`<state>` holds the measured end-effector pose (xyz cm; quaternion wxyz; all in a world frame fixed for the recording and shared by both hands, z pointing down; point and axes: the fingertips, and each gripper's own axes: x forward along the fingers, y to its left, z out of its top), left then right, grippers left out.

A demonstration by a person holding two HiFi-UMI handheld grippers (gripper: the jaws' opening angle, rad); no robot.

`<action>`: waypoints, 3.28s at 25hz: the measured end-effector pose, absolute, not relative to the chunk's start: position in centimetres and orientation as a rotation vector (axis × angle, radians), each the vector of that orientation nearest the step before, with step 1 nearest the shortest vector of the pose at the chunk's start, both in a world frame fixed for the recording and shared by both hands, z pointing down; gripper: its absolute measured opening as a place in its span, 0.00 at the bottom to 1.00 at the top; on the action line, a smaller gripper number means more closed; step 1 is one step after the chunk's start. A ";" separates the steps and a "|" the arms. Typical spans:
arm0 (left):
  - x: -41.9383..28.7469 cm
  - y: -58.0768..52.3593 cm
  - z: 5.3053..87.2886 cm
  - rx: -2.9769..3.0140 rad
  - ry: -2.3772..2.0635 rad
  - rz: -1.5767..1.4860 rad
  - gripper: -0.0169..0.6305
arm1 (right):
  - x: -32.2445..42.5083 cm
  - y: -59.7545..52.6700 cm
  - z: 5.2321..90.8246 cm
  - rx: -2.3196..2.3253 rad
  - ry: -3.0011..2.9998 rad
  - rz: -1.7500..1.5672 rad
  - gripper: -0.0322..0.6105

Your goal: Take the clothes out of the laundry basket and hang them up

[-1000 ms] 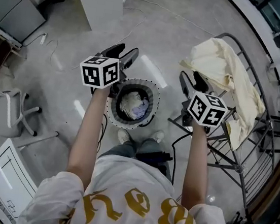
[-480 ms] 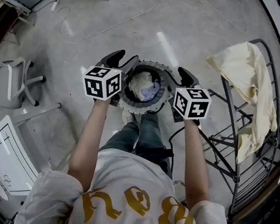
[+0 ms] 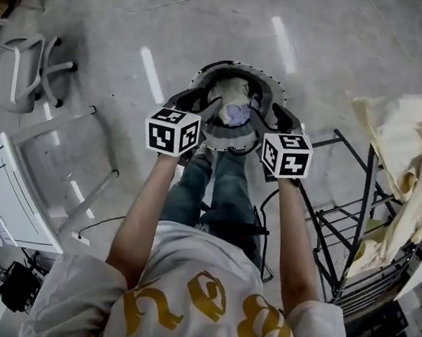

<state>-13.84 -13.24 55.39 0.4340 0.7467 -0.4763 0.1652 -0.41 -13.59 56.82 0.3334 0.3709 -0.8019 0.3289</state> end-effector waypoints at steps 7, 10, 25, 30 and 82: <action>-13.7 -11.8 62.8 1.792 -1.170 0.550 0.39 | -0.1 -11.5 62.7 0.854 -2.024 0.879 0.47; -13.6 -10.6 66.2 1.743 -1.154 0.617 0.39 | -0.5 -10.9 65.2 0.806 -1.997 0.906 0.45; -10.8 -8.4 79.7 1.614 -1.081 0.728 0.43 | -0.6 -10.3 77.7 0.622 -1.878 0.931 0.29; -10.5 -8.2 83.4 1.591 -1.071 0.735 0.45 | 0.6 -10.8 81.3 0.652 -1.843 0.895 0.14; -10.2 -9.8 112.6 1.533 -0.930 1.115 0.48 | 1.7 -6.9 110.7 0.285 -1.502 0.712 0.47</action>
